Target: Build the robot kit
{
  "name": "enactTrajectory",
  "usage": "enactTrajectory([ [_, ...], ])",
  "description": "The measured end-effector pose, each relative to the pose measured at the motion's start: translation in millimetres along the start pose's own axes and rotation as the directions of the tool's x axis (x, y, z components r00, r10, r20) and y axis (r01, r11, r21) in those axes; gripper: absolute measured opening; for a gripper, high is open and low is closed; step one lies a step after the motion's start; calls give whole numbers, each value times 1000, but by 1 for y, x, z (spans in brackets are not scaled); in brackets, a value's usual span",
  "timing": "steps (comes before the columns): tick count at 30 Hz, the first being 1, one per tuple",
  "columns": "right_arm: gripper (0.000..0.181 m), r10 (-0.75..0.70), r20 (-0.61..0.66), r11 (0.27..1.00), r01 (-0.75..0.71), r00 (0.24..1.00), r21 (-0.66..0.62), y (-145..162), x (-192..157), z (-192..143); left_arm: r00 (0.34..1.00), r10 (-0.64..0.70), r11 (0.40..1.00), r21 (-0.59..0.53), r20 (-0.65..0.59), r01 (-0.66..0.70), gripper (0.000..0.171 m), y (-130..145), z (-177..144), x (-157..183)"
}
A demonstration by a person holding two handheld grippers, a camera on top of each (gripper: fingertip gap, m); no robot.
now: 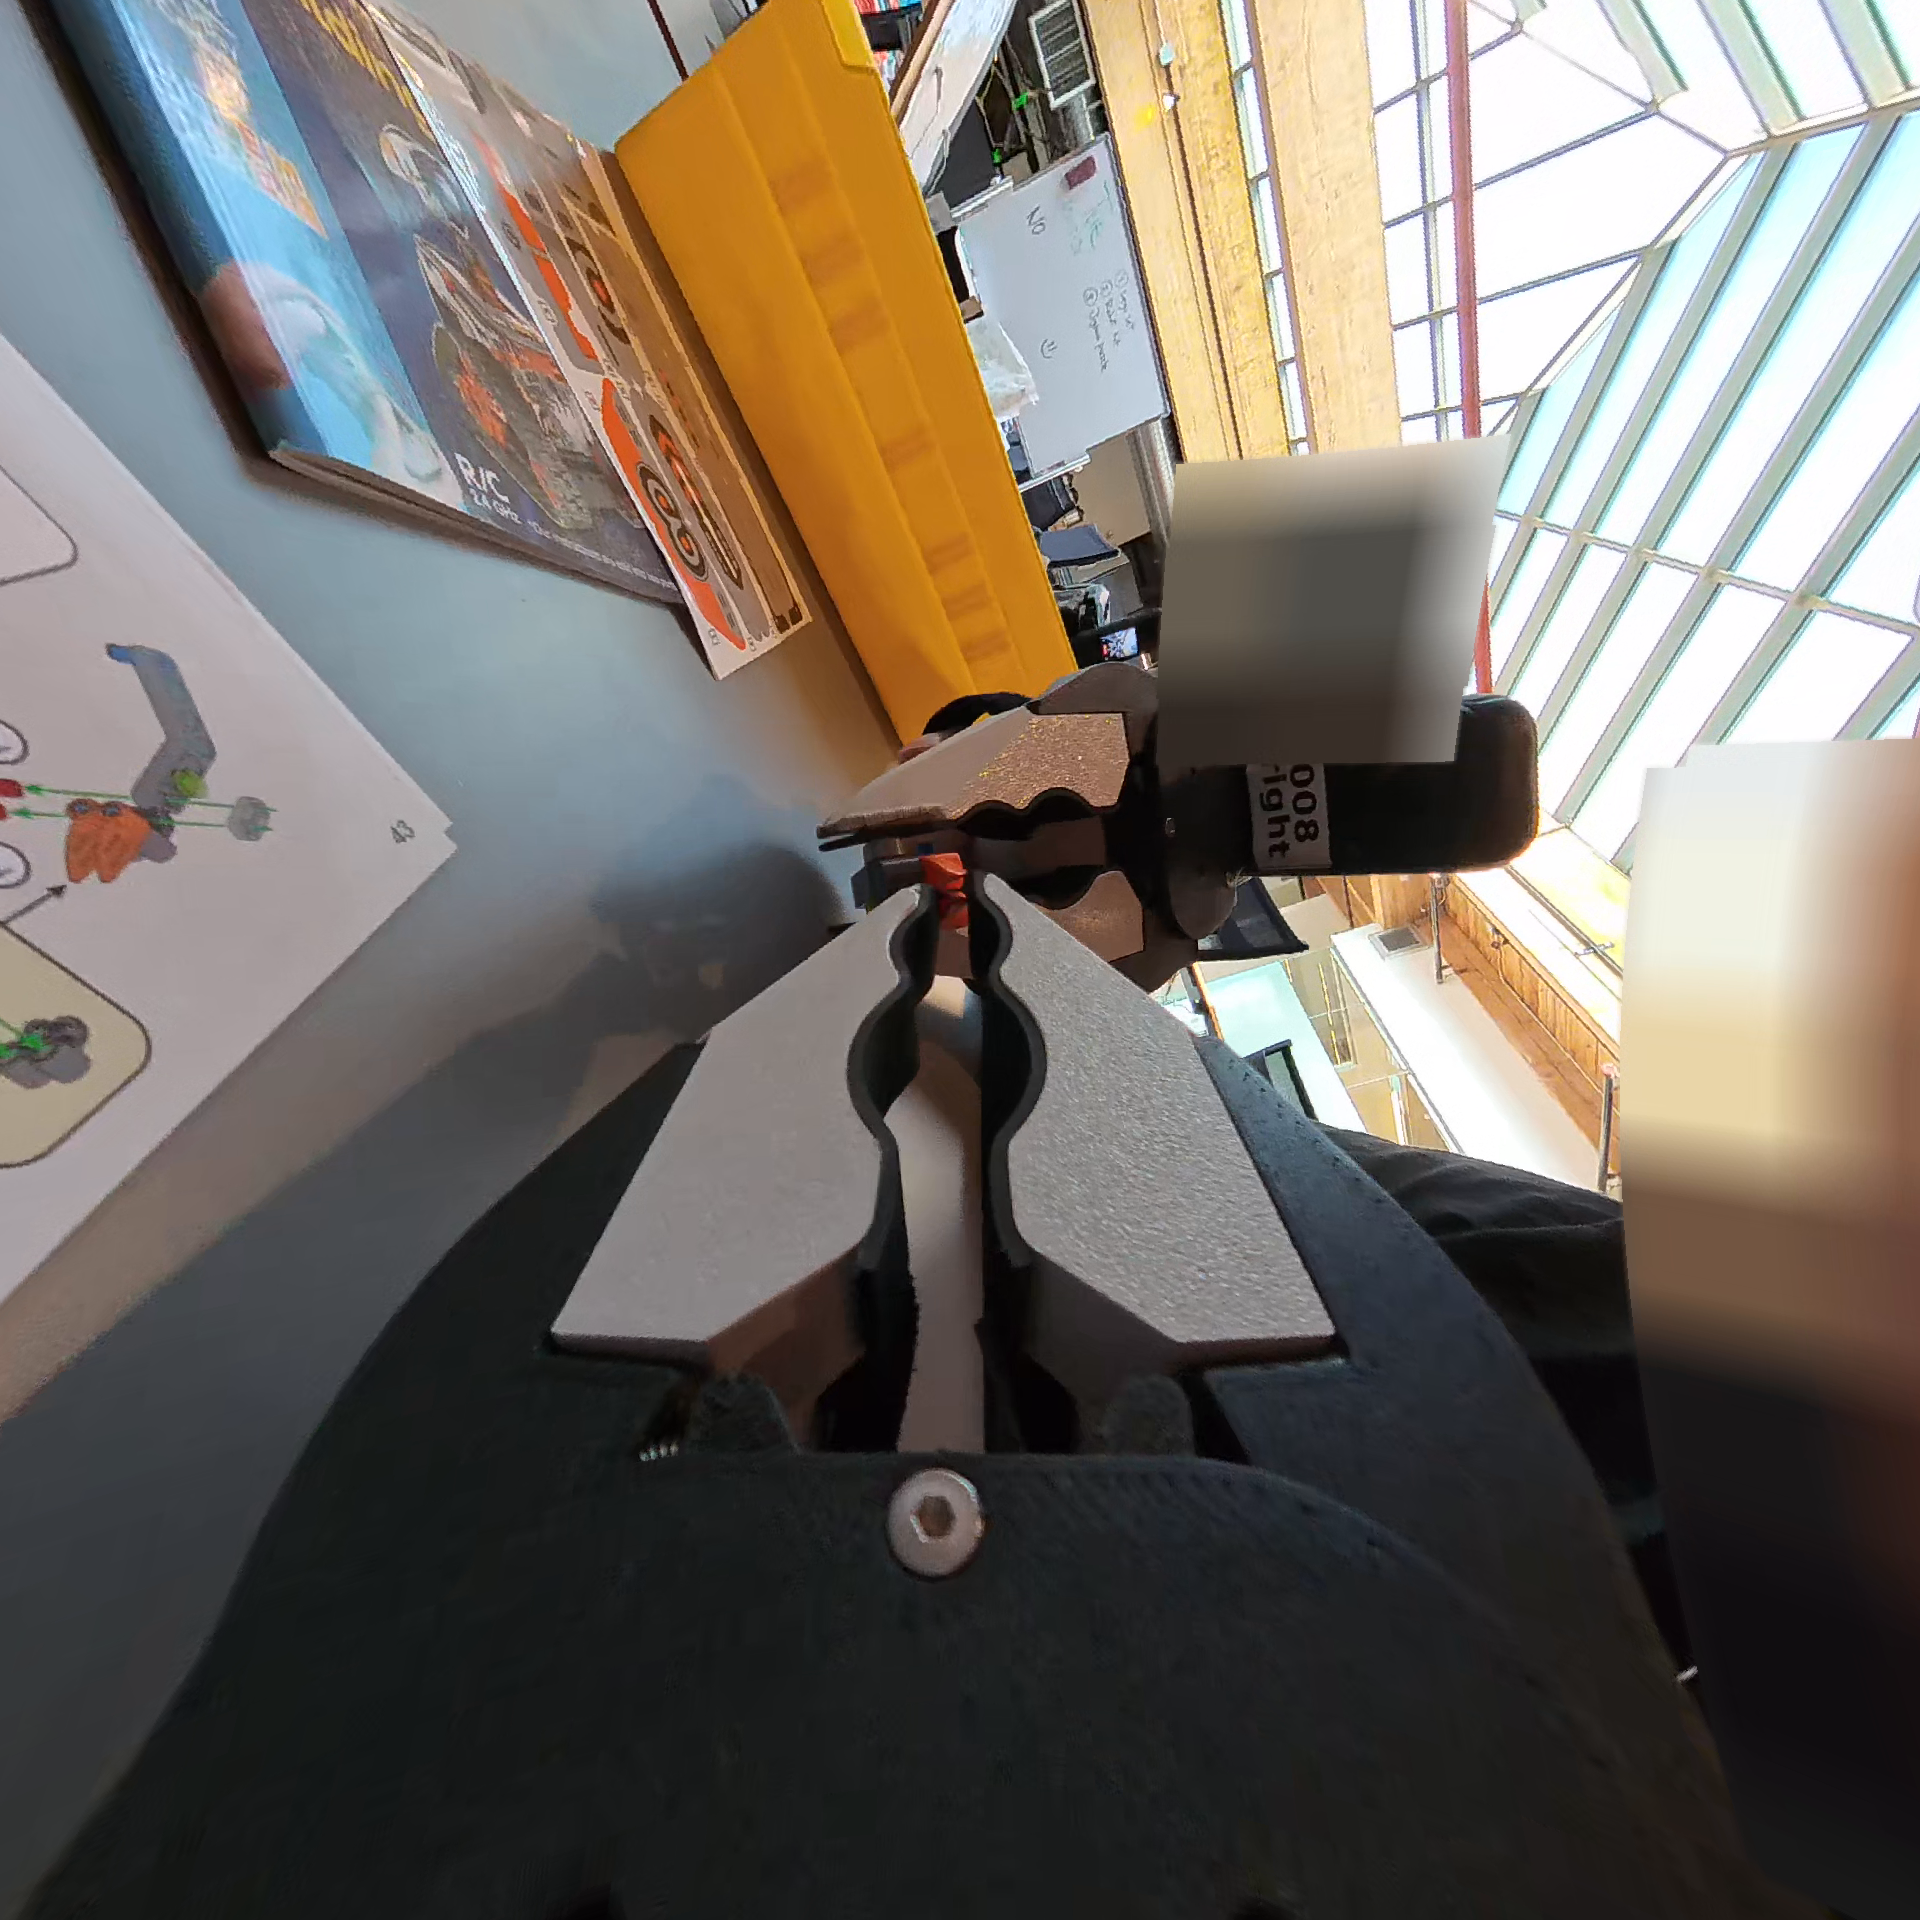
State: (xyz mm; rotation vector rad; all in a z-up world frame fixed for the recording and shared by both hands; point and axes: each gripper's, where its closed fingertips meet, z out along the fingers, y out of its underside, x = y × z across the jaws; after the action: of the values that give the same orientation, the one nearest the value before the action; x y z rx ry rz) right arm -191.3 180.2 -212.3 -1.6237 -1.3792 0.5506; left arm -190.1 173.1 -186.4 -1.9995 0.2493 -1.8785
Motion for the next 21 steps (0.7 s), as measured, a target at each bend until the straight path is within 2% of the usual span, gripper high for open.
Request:
enactTrajectory([
  [21, 18, 133, 117, 991, -136, 984, 14, 0, -7, -1, 1000, 2, 1000, -3, -5, -2, 3, 1, 1, 2],
])
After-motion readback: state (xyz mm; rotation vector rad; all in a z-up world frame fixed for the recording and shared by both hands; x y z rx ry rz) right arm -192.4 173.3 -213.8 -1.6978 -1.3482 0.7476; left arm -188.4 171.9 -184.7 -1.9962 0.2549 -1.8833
